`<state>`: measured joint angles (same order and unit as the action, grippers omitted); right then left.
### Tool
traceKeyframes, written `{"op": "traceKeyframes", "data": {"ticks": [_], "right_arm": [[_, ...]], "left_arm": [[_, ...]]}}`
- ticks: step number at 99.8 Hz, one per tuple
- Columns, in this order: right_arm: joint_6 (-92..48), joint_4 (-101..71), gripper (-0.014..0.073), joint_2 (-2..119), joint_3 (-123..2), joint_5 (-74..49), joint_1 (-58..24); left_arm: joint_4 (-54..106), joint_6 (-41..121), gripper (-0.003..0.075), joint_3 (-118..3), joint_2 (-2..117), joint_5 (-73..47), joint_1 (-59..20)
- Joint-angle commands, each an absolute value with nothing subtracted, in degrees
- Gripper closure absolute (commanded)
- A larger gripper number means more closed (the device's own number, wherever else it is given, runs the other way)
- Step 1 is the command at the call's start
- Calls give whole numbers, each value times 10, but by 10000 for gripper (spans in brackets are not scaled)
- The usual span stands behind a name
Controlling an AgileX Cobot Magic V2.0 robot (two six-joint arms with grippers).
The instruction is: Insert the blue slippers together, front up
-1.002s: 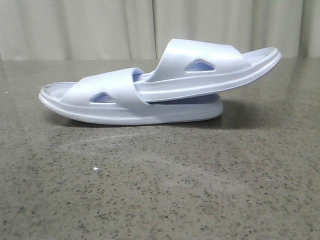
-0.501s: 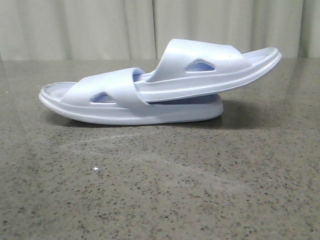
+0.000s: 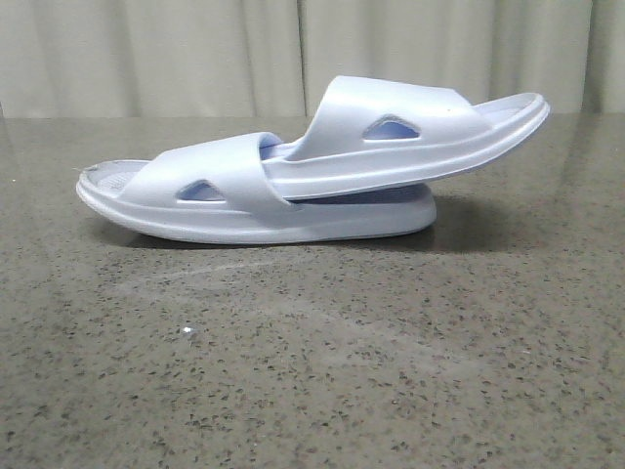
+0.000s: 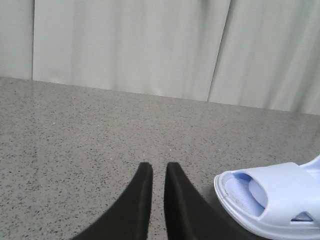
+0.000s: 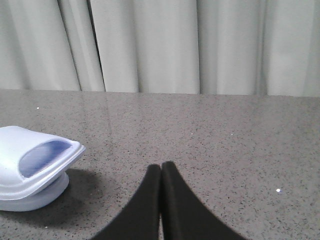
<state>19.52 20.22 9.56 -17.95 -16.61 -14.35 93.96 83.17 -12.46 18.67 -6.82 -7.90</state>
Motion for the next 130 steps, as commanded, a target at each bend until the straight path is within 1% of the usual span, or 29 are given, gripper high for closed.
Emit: {"op": "traceKeyframes", "data": {"ticks": [1,27,39,49,59,64,69,78,88,102,107,117,130], "right_arm": [[189,214,701,101,-194,-120,-140],[189,214,701,101,-194,-120,-140],[189,214,701,101,-194,-120,-140],[189,214,701,101,-194,-120,-140],[189,214,701,101,-194,-120,-140],[189,214,701,101,-194,-120,-140],[189,214,701,101,-194,-120,-140],[189,214,701,101,-194,-120,-140],[189,214,701,101,-194,-120,-140],[189,214,701,101,-194,-120,-140],[189,214,701,101,-194,-120,-140],[189,214,701,101,-194,-120,-140],[189,214,701,101,-194,-120,-140]], "left_arm": [[947,833,704,-141,190,-76,-85],[947,833,704,-134,187,-76,-90],[947,833,704,-127,182,-40,-90],[941,833,704,-124,174,-35,-90],[892,831,704,-124,154,-36,-90],[836,814,704,-124,140,-36,-91],[774,766,704,-124,126,-36,-91],[649,635,704,-124,103,-36,-91],[468,481,704,-124,93,-45,-91],[192,220,704,-123,90,-71,-91],[121,127,704,-119,90,-71,-91],[47,50,704,-101,89,-50,-91],[33,42,704,-69,70,0,-91]]}}
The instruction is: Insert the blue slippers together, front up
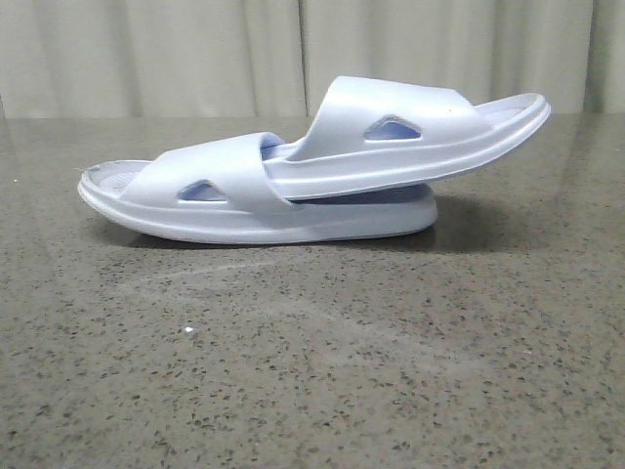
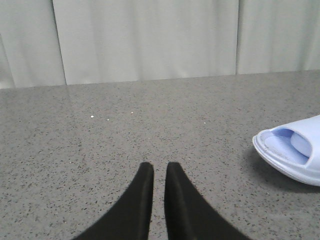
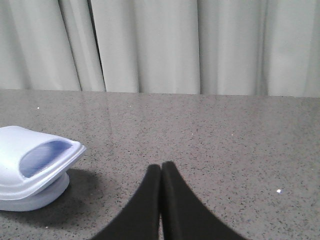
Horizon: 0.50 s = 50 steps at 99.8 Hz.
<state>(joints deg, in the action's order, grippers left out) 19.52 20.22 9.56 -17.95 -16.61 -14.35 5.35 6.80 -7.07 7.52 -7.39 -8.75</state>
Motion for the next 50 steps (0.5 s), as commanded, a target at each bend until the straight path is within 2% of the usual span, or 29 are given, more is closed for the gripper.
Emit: {"op": "traceKeyframes", "data": {"ticks": [1,50], "right_arm": [[189,214,701,101,-194,-120,-140],[189,214,701,101,-194,-120,-140]], "left_arm": [[33,42,704,-68,67,0,-91],[5,41,704,-9,-20,4,-90]]}}
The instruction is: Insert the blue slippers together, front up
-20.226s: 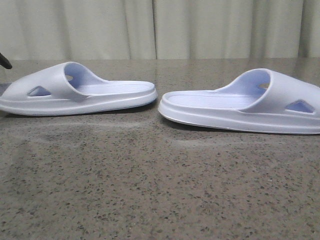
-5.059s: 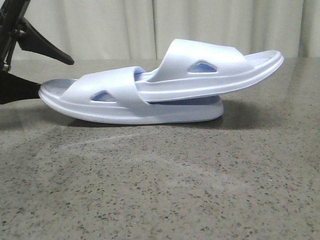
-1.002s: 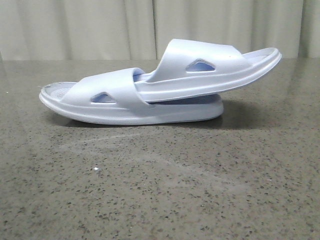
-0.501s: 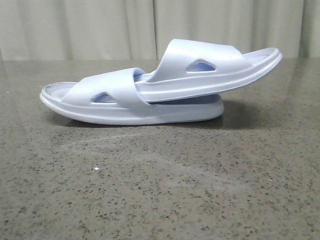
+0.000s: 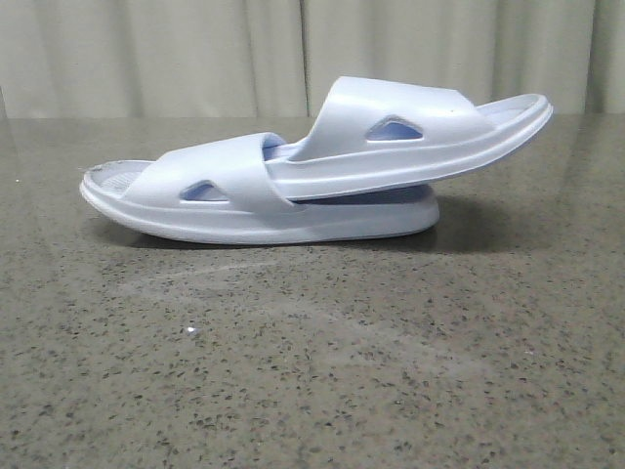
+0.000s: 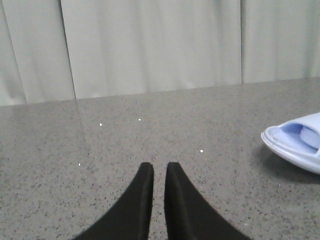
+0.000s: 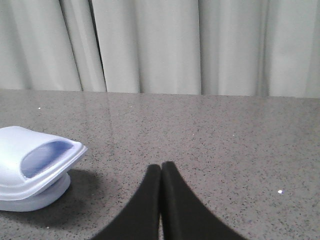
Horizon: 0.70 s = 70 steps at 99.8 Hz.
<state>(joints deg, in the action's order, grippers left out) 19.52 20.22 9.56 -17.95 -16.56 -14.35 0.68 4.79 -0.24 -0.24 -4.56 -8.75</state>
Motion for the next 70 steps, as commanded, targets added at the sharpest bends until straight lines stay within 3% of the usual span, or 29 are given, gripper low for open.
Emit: {"op": "traceKeyframes", "data": {"ticks": [1,70], "right_arm": [[189,214,701,101,-194,-120,-140],[189,214,701,101,-194,-120,-140]], "left_arm": [[5,41,704,-7,-20,4,-90],[17,41,704,6,-20,12,-90]]}}
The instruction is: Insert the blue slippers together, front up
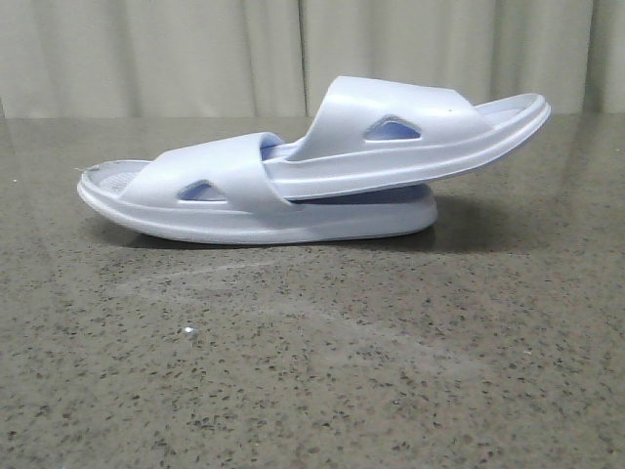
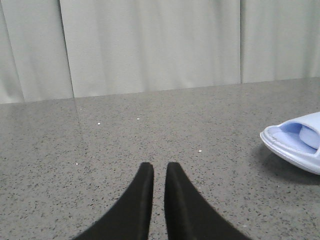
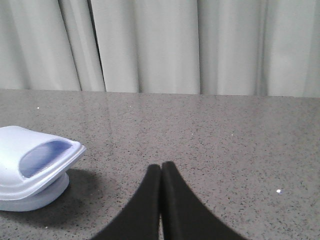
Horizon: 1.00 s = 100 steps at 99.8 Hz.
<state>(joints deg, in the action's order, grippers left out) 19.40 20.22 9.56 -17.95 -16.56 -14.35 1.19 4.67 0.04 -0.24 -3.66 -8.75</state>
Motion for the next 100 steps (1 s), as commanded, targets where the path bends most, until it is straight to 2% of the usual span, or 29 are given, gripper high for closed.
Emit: {"op": "traceKeyframes", "data": {"ticks": [1,77,88,100], "right_arm": [[189,214,701,101,-194,-120,-140],[153,180,701,101,-191,-127,-138],[87,124,701,101,-169,-74,-107],[86,100,701,100,-137,-23,-58]], "left_arm": [[17,41,704,6,-20,12,-90],[17,41,704,6,-20,12,-90],[17,41,704,6,-20,12,-90],[17,41,704,6,-20,12,-90]]}}
